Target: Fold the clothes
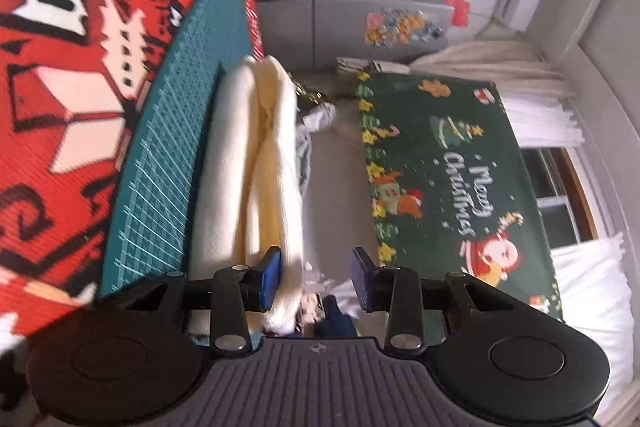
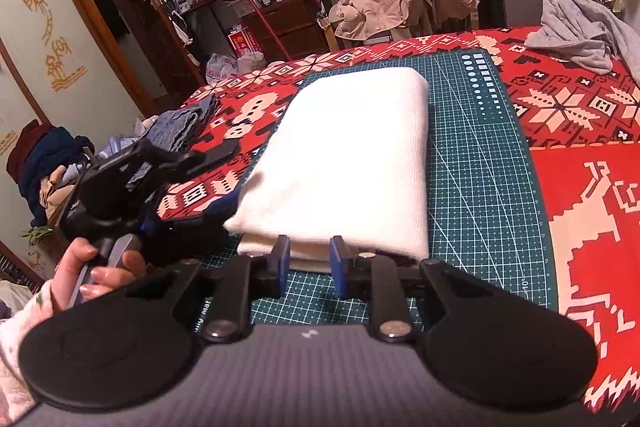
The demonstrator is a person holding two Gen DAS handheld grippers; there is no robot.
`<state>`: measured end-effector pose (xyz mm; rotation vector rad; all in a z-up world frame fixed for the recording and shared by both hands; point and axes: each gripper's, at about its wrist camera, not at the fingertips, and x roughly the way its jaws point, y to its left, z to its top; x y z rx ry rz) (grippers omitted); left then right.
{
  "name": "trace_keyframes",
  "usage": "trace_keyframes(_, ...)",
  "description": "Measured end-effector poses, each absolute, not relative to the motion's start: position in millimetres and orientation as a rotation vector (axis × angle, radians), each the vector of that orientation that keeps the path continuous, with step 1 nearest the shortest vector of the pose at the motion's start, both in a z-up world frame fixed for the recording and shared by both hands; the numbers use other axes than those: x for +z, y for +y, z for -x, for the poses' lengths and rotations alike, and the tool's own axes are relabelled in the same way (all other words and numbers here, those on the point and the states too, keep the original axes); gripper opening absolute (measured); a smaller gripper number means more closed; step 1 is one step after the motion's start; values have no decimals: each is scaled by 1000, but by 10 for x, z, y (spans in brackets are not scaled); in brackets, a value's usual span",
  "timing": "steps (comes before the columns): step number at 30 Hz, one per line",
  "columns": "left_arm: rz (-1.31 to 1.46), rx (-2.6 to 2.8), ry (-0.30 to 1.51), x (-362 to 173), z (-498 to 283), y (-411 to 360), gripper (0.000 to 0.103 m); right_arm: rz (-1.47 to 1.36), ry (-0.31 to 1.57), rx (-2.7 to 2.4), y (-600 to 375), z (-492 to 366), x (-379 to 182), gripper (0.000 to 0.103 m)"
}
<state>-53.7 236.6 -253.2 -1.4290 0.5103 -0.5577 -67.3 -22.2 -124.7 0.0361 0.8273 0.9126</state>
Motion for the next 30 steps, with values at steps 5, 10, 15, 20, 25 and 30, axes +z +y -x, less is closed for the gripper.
trace_keyframes(5, 1268, -536, 589, -2346, 584, 2303, 20, -40, 830, 902, -240, 670, -1247, 25)
trace_keyframes(10, 1116, -398, 667, -2194, 669, 2280, 4, -29, 821, 921, -206, 705, -1221, 26)
trace_keyframes(15, 1039, -352, 572, -1966, 819, 2221, 4, -20, 823, 942, -130, 749, -1221, 26)
trace_keyframes(20, 1036, -282, 613, -2009, 841, 2230, 4, -6, 817, 955, -76, 780, -1222, 26)
trace_keyframes(25, 1019, -252, 641, -2032, 857, 2237, 4, 93, 776, 964, 45, 843, -1257, 16)
trace_keyframes(30, 998, -242, 653, -2017, 890, 2252, 4, 154, 783, 911, 95, 819, -1378, 10)
